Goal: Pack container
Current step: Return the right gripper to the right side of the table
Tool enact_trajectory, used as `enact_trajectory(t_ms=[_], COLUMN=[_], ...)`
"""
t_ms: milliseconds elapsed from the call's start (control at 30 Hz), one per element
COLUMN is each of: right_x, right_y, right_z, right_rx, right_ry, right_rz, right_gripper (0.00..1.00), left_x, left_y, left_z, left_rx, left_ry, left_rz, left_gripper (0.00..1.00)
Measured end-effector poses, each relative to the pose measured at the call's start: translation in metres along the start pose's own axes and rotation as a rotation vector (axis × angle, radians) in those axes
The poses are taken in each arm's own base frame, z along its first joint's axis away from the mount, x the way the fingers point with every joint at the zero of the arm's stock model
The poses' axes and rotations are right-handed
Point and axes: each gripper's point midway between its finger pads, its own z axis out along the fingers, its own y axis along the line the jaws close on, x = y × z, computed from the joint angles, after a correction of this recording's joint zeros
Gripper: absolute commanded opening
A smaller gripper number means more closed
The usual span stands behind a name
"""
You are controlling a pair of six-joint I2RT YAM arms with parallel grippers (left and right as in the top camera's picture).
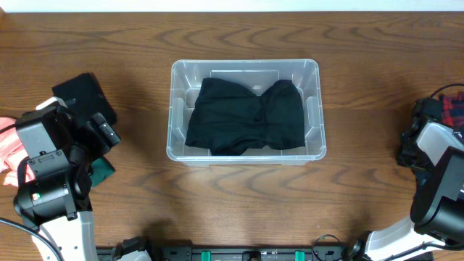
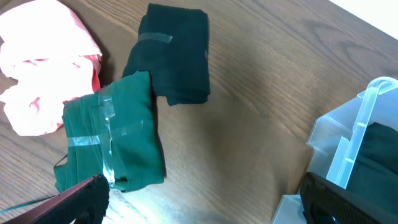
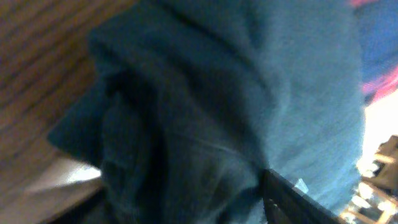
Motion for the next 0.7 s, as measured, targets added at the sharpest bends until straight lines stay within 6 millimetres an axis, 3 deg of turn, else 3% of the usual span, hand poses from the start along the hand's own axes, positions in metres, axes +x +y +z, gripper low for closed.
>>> enact_trajectory(t_ms=[200,400,533,700], right_x=[0.002,-0.011,-0.05,-0.097], right_y=[0.005,0.015,0.028,0.043], right_z=[0.003,-0.017,-0.072,-0.199], right_rx=[-0.014,-0.108,-0.219,-0.379], right_ry=[0.015,0.016,-0.109,-0.434], right_rz=[-0.003,-0.015,-0.023,-0.099], right_gripper=[0.02,0.02,0.01,0.01], left_x=[0.0,0.0,0.0,0.0], left_y=[0.0,0.0,0.0,0.0], left_z=[0.0,0.0,0.0,0.0], left_rx=[0.0,0.0,0.0,0.0], left_ry=[0.0,0.0,0.0,0.0], left_rz=[0.0,0.0,0.0,0.0], left_gripper=[0.98,0.98,0.98,0.98])
